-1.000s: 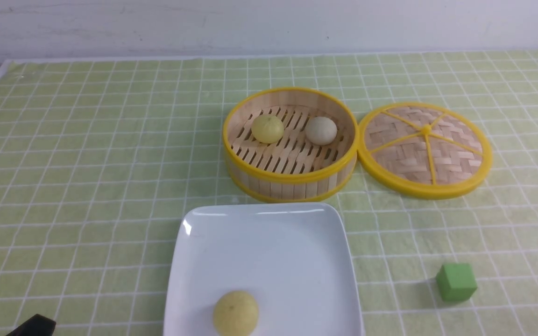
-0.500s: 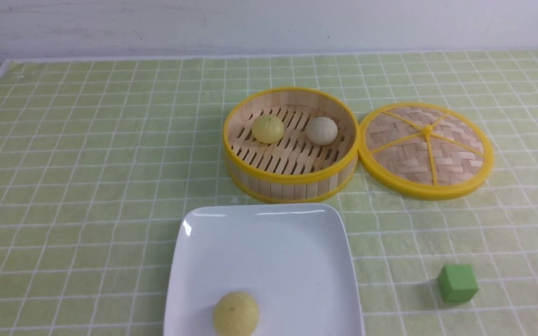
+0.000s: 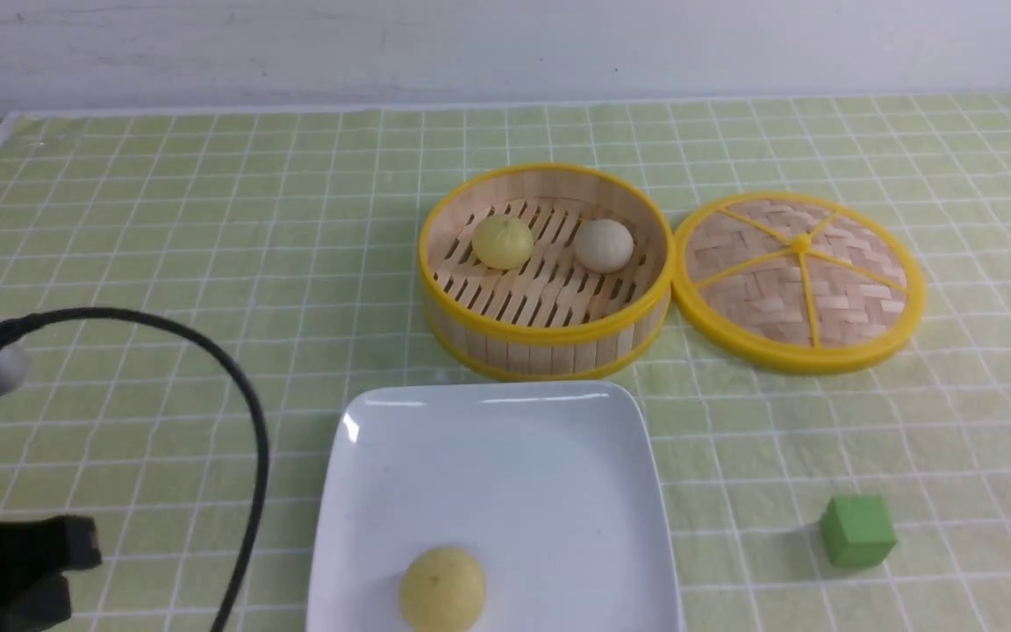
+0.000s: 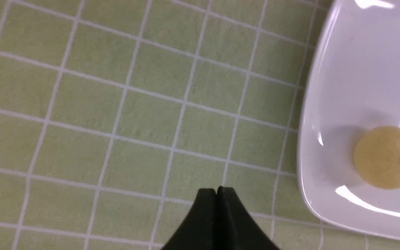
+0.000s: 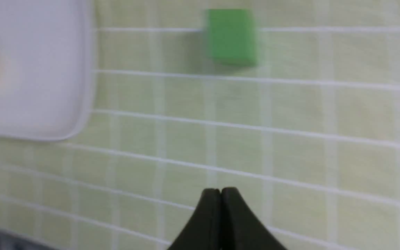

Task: Put the steamed buns into the plate on the green tablecloth.
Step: 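Reach toward a bun in the bamboo steamer with the right gripper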

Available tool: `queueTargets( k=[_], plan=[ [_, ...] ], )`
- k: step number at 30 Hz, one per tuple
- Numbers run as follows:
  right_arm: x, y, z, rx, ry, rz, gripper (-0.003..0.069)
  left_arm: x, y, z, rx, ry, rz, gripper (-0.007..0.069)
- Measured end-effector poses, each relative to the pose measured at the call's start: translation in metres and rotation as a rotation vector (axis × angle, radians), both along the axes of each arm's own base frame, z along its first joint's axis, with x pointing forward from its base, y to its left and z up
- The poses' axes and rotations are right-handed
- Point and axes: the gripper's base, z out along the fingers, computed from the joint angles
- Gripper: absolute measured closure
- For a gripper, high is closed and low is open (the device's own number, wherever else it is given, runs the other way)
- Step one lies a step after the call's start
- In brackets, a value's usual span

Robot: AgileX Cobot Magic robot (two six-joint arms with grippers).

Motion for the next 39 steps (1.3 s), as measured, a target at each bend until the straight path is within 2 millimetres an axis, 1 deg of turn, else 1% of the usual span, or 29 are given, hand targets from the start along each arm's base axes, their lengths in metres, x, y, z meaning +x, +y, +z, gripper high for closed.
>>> queueTargets(
  k=[3,5,6,7,8,9,10,11,12,13,14,15,16,17,19,20,21,22,23,26,27,29,30,31,32,34,35,36,39],
  plan=[
    [0.028,0.029,0.008,0.097,-0.023,0.15,0.0635,0.014,-0.004,-0.005,-0.015,0.034,-0.06,0.0622],
    [0.047,0.047,0.009,0.098,-0.022,0.22,0.0631,0.02,-0.007,-0.008,-0.037,0.046,-0.081,0.0622],
    [0.064,0.061,0.005,0.082,-0.011,0.259,0.0628,0.023,-0.008,-0.01,-0.045,0.047,-0.092,0.0622],
    [0.069,0.065,0.005,0.075,-0.011,0.269,0.0627,0.024,-0.008,-0.01,-0.045,0.047,-0.093,0.0622],
    [0.089,0.079,0.005,0.038,-0.024,0.302,0.0622,0.026,-0.009,-0.011,-0.048,0.045,-0.096,0.0622],
    [0.103,0.088,0.004,0.01,-0.025,0.314,0.0616,0.027,-0.009,-0.012,-0.049,0.042,-0.096,0.0621],
    [0.115,0.095,0.002,-0.014,-0.026,0.319,0.061,0.028,-0.009,-0.012,-0.049,0.04,-0.096,0.0618],
    [0.119,0.098,-0.002,-0.021,-0.011,0.318,0.0606,0.028,-0.009,-0.012,-0.049,0.038,-0.096,0.0618],
    [0.142,0.11,-0.002,-0.061,-0.027,0.312,0.0587,0.028,-0.009,-0.011,-0.05,0.032,-0.096,0.0611],
    [0.155,0.116,-0.005,-0.094,-0.033,0.308,0.0573,0.028,-0.009,-0.011,-0.053,0.03,-0.095,0.0607],
    [0.161,0.118,-0.006,-0.105,-0.031,0.3,0.0565,0.029,-0.009,-0.011,-0.057,0.029,-0.094,0.0603],
    [0.186,0.129,-0.012,-0.152,-0.047,0.288,0.0528,0.029,-0.01,-0.011,-0.065,0.028,-0.096,0.059],
    [0.193,0.132,-0.014,-0.163,-0.052,0.285,0.0517,0.029,-0.01,-0.011,-0.069,0.027,-0.097,0.0587],
    [0.213,0.14,-0.023,-0.196,-0.049,0.265,0.0476,0.03,-0.011,-0.011,-0.074,0.025,-0.108,0.0571],
    [0.24,0.149,-0.029,-0.239,-0.064,0.232,0.0408,0.03,-0.012,-0.011,-0.075,0.017,-0.126,0.0545],
    [0.257,0.153,-0.027,-0.26,-0.088,0.208,0.0367,0.03,-0.012,-0.01,-0.076,0.015,-0.134,0.0519],
    [0.266,0.156,-0.033,-0.279,-0.083,0.199,0.0333,0.03,-0.013,-0.01,-0.078,0.014,-0.137,0.0505],
    [0.276,0.158,-0.034,-0.298,-0.093,0.187,0.0302,0.03,-0.013,-0.01,-0.081,0.013,-0.139,0.0484],
    [0.286,0.16,-0.031,-0.317,-0.119,0.178,0.0275,0.03,-0.013,-0.01,-0.083,0.012,-0.14,0.0464],
    [0.307,0.165,-0.039,-0.358,-0.144,0.166,0.0216,0.03,-0.014,-0.01,-0.088,0.011,-0.139,0.0405],
    [0.311,0.166,-0.039,-0.366,-0.16,0.163,0.0209,0.031,-0.014,-0.01,-0.088,0.01,-0.138,0.0395],
    [0.32,0.169,-0.05,-0.376,-0.169,0.162,0.0199,0.031,-0.014,-0.01,-0.088,0.009,-0.138,0.0372],
    [0.322,0.17,-0.052,-0.378,-0.169,0.162,0.0197,0.031,-0.014,-0.01,-0.088,0.009,-0.138,0.0372],
    [0.326,0.172,-0.059,-0.378,-0.172,0.162,0.0197,0.031,-0.014,-0.01,-0.088,0.009,-0.138,0.0365],
    [0.331,0.174,-0.073,-0.379,-0.172,0.162,0.0213,0.031,-0.014,-0.01,-0.088,0.009,-0.138,0.0361],
    [0.334,0.176,-0.084,-0.382,-0.168,0.163,0.0253,0.031,-0.014,-0.01,-0.088,0.009,-0.138,0.0358],
    [0.335,0.176,-0.088,-0.382,-0.164,0.16,0.03,0.031,-0.014,-0.01,-0.088,0.009,-0.138,0.0358],
    [0.335,0.176,-0.088,-0.38,-0.158,0.156,0.0391,0.031,-0.014,-0.01,-0.088,0.009,-0.138,0.0358],
    [0.33,0.176,-0.072,-0.355,-0.143,0.15,0.0585,0.031,-0.014,-0.01,-0.088,0.009,-0.138,0.0358]
  ],
)
